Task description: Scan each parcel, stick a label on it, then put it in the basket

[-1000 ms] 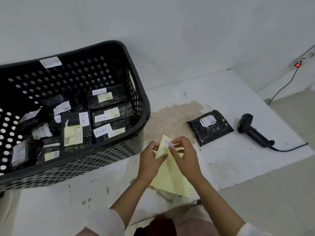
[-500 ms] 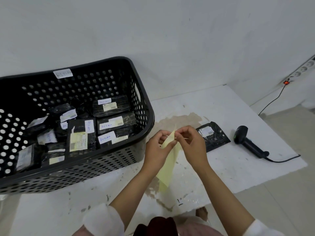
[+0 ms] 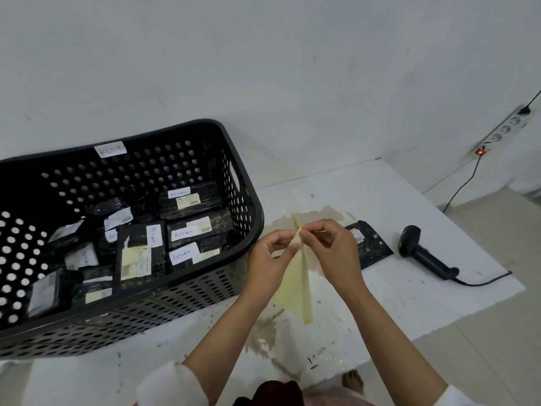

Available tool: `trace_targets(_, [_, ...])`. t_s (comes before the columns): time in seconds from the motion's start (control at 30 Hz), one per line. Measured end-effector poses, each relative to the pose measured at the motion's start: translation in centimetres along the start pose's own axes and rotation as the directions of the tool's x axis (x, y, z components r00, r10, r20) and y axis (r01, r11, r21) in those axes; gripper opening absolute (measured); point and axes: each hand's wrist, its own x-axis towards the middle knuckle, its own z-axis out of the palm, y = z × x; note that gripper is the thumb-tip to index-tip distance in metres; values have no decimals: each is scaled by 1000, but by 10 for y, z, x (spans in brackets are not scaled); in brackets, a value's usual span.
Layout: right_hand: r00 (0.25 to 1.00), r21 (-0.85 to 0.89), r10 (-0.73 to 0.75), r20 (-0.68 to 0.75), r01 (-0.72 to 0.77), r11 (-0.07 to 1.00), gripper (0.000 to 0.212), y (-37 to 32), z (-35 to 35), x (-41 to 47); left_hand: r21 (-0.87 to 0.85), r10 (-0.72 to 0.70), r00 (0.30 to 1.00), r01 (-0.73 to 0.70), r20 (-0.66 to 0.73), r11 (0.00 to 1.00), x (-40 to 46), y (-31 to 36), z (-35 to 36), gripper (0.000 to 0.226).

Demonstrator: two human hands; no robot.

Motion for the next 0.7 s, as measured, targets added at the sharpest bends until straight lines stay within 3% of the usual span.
trace_targets(0.7, [997, -53, -5, 76, 9, 999, 5, -7, -9, -3, -143, -97, 990, 111, 101, 983, -5, 5, 5, 24])
